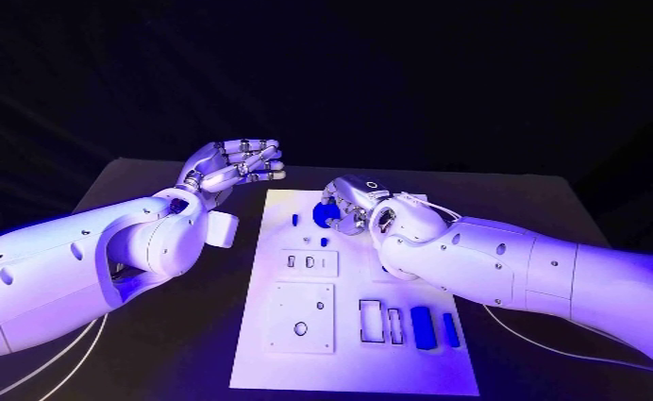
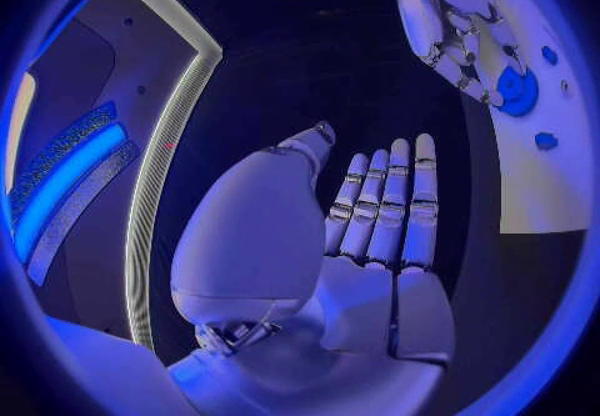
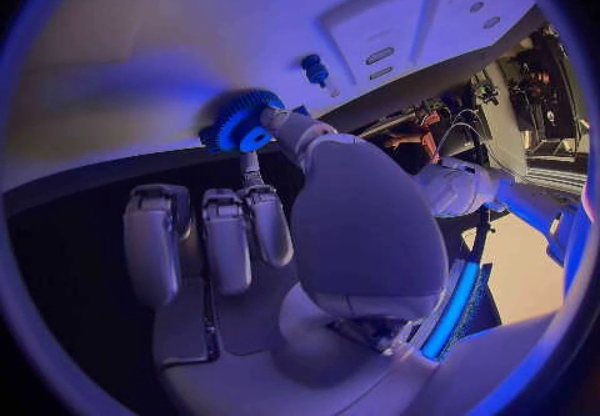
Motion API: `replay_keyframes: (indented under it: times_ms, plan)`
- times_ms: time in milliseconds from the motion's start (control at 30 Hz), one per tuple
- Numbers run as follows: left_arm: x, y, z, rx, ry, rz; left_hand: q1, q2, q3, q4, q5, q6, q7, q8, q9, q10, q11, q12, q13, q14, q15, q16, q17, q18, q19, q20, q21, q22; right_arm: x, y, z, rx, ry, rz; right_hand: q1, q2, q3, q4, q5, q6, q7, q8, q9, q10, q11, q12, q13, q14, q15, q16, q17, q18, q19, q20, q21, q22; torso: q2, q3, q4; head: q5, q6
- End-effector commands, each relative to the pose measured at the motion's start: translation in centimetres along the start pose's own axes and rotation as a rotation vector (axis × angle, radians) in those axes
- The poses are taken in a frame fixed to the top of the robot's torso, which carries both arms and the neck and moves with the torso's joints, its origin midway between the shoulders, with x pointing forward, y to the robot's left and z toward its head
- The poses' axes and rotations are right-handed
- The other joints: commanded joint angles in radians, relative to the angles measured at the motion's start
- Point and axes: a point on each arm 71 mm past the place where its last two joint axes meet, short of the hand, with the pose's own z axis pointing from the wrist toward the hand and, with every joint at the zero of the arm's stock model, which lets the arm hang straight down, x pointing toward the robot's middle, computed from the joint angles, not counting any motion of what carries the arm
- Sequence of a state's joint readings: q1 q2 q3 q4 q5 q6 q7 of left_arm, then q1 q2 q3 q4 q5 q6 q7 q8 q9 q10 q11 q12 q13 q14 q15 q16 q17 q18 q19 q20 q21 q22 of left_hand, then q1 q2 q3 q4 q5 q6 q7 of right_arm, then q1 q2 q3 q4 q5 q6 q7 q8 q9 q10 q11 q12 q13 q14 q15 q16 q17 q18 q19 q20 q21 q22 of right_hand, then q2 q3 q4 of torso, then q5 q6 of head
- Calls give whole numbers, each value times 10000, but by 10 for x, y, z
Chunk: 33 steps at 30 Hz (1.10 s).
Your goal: Assemble the parts on the task board
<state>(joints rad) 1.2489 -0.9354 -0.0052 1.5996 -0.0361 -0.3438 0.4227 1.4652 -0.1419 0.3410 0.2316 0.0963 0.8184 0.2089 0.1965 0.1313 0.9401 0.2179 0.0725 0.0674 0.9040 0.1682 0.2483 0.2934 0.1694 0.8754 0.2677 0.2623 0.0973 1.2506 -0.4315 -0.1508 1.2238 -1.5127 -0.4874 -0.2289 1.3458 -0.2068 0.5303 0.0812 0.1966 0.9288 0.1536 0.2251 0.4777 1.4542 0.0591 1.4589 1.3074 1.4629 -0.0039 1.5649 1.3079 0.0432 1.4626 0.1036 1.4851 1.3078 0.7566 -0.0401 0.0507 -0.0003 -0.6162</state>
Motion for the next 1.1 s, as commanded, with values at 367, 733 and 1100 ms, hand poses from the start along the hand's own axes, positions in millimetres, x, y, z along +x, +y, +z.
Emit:
replay_keyframes:
  times_ms: [367, 733, 1100]
  plan:
    - [2, -1, 0, 41, 174, -103, -94, 45, 47, -21, -47, -63, 646, 43, -2, -96, -10, 41, -4, -52, 2, -63, 19, 116, -65, 10, -36, -14, 6, -3, 3, 96, 198, -90, -574, -289, 132, -15, -16, -697, 220, -505, -242, -323, 298, -385, 978, 1079, 190, 59, 2629, -141, 351, 130, -73, 1611, -3, 6, -2, 0, 22]
    - [2, -2, 0, 20, 182, -106, -98, 45, 47, -22, -48, -66, 647, 46, -2, -100, -8, 43, -4, -63, 4, -66, 22, 115, -71, 12, -38, -16, 8, -4, 2, 72, 480, 154, -1227, -339, -343, 389, 206, -671, 225, -642, -276, -409, 330, -457, 908, 1079, 238, 59, 2629, -127, 327, 212, -118, 1589, 0, 7, -6, -9, 16]
    - [1, -2, -1, 34, 121, -79, -119, 53, 47, -11, -48, -73, 651, 49, -2, -109, -5, 45, -5, -83, 10, -74, 29, 114, -81, 16, -43, -20, 10, -11, 0, 250, 920, 410, -2204, -71, -914, 1282, 690, -490, 151, -687, -256, -338, 278, -387, 989, 1079, 198, 59, 2629, -135, 357, 180, -107, 1639, -1, 13, 1, -10, 4]
